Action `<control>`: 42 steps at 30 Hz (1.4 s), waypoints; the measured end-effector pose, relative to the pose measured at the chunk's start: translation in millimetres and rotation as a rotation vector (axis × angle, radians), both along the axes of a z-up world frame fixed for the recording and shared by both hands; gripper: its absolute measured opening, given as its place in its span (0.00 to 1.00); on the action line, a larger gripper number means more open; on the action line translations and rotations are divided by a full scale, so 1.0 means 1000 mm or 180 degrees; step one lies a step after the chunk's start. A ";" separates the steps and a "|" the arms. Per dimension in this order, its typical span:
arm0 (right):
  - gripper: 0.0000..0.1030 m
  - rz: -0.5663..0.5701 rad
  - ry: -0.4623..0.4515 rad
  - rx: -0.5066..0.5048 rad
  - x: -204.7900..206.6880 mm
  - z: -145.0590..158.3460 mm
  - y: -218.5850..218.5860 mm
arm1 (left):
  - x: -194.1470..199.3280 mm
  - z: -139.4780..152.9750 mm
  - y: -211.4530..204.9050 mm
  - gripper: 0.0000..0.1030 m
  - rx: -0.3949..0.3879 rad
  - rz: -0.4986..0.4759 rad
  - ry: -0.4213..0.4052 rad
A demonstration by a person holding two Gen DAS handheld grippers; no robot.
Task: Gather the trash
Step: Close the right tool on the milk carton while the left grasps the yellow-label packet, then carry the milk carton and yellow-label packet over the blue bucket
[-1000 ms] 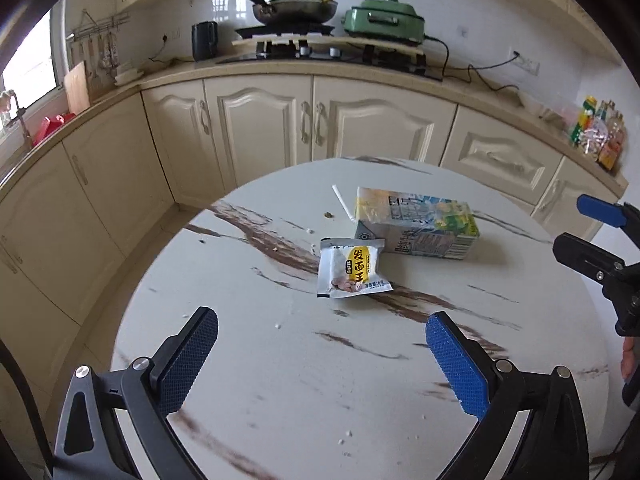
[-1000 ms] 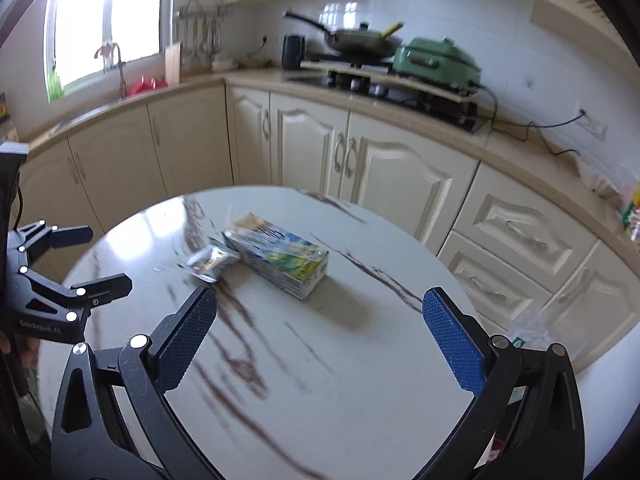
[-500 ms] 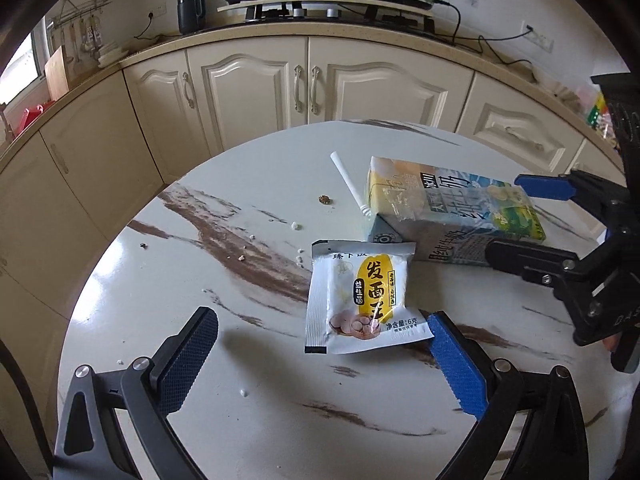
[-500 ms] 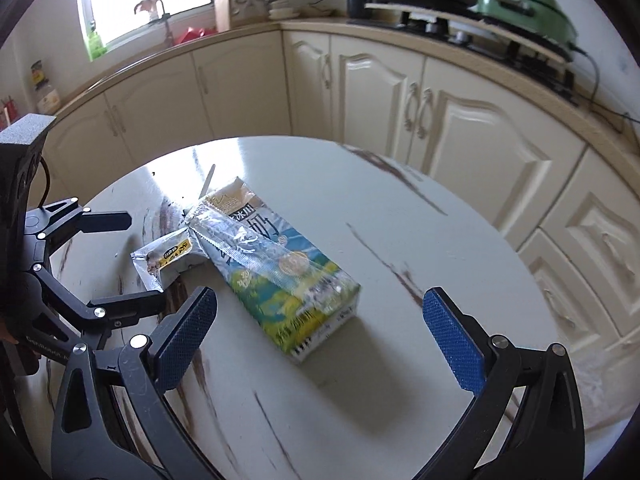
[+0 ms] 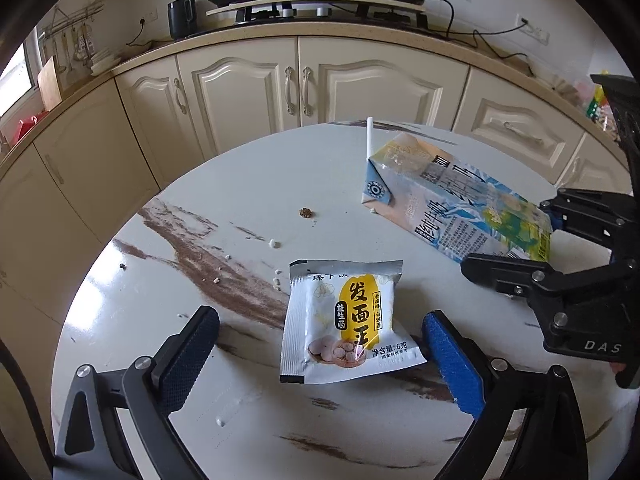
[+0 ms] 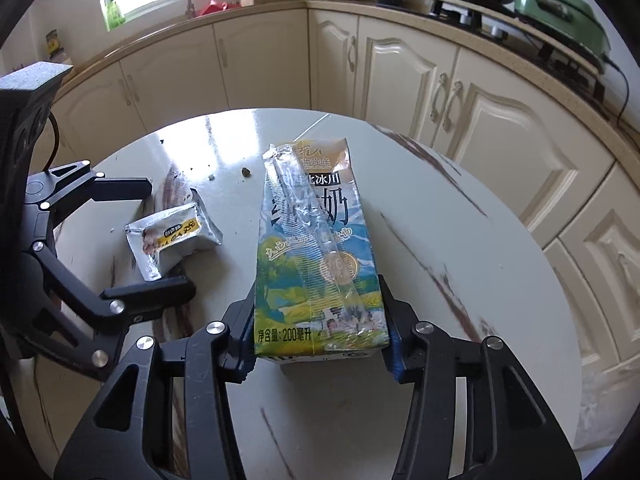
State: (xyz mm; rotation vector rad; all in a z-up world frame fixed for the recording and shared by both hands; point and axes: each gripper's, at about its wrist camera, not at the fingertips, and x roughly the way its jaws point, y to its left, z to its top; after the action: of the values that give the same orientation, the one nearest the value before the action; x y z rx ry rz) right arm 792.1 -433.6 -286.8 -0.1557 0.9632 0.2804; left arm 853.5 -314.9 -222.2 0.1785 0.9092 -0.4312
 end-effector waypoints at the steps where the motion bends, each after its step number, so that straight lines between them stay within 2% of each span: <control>1: 0.46 -0.0066 0.0003 -0.0002 -0.004 0.001 -0.001 | -0.011 -0.004 0.007 0.91 -0.0007 -0.0001 -0.0004; 4: 0.45 -0.0140 -0.0037 0.0035 -0.016 0.008 -0.004 | -0.020 -0.001 0.009 0.68 -0.0042 -0.0087 -0.0042; 5: 0.45 -0.0186 -0.0058 0.0020 -0.019 0.011 -0.005 | -0.022 0.001 0.010 0.54 -0.0054 -0.0109 -0.0037; 7: 0.45 -0.0232 -0.0105 0.0042 -0.026 0.017 -0.006 | -0.027 0.006 0.016 0.49 -0.0089 -0.0146 0.0010; 9: 0.45 -0.0307 -0.0113 0.0069 -0.032 0.022 -0.008 | -0.032 0.007 0.017 0.30 -0.0096 -0.0207 0.0009; 11: 0.45 -0.0350 -0.0149 0.0101 -0.039 0.027 -0.007 | -0.036 0.007 0.020 0.17 -0.0234 -0.0240 0.0138; 12: 0.45 -0.0362 -0.0156 0.0106 -0.042 0.029 -0.006 | -0.037 0.008 0.023 0.14 -0.0289 -0.0257 0.0193; 19: 0.45 -0.0479 -0.0311 0.0160 -0.080 0.053 0.010 | -0.073 0.024 0.043 0.13 -0.0467 -0.0315 0.0160; 27: 0.45 -0.0700 -0.0666 0.0230 -0.138 0.095 0.047 | -0.139 0.080 0.098 0.13 -0.0741 -0.0303 -0.0099; 34: 0.45 -0.0631 -0.0932 0.0286 -0.189 0.133 0.129 | -0.223 0.118 0.185 0.13 -0.0964 -0.0185 -0.0390; 37: 0.46 -0.0469 -0.1011 0.0366 -0.203 0.145 0.179 | -0.259 0.128 0.231 0.13 -0.0988 -0.0066 -0.0508; 42: 0.46 -0.0178 -0.1044 0.0519 -0.213 0.144 0.264 | -0.313 0.130 0.314 0.13 -0.0964 0.0259 -0.0650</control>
State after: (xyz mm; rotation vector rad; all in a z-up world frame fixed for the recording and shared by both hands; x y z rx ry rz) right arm 579.3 -169.9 -143.0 -0.0234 0.6155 0.2710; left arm 540.7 -0.7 -91.8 -0.0904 0.6394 -0.4604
